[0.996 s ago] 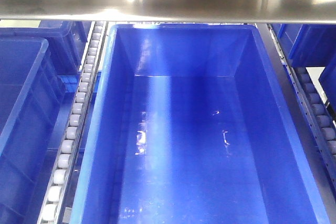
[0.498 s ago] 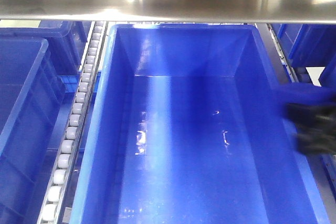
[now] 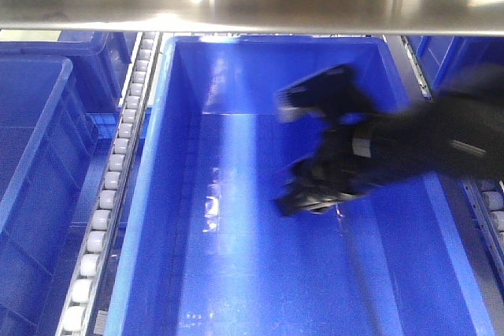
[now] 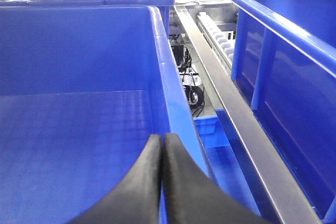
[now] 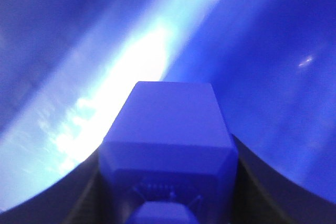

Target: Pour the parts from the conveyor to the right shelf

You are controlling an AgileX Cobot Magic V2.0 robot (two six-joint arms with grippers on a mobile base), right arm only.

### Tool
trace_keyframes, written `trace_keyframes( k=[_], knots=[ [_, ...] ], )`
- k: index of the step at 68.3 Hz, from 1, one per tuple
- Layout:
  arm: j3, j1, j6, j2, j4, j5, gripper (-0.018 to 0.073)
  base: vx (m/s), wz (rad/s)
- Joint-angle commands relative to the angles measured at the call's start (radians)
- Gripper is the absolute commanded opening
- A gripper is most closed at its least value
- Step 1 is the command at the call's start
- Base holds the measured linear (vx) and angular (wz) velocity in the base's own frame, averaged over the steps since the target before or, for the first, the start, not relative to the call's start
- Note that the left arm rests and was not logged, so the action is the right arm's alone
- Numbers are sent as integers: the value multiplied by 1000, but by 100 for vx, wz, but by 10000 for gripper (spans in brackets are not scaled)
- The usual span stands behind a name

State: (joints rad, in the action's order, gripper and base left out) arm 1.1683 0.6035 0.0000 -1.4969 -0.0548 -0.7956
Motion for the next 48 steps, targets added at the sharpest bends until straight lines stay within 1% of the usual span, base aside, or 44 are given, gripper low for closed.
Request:
trace_keyframes(
  k=[1,11,21,40,44,48],
  knots=[
    [122,2,0,-72,-37,-44,-6,0,0],
    [234,0,0,-222,-57,-124,-6,0,0],
    [309,-1,0,-335,-57,-167,-6,0,0],
    [321,0,0,-441,-56,-179,1,0,0],
    [321,0,0,-447,-55,-179,16,0,0],
    [321,0,0,-447,-49,-178,53,0,0]
  ],
)
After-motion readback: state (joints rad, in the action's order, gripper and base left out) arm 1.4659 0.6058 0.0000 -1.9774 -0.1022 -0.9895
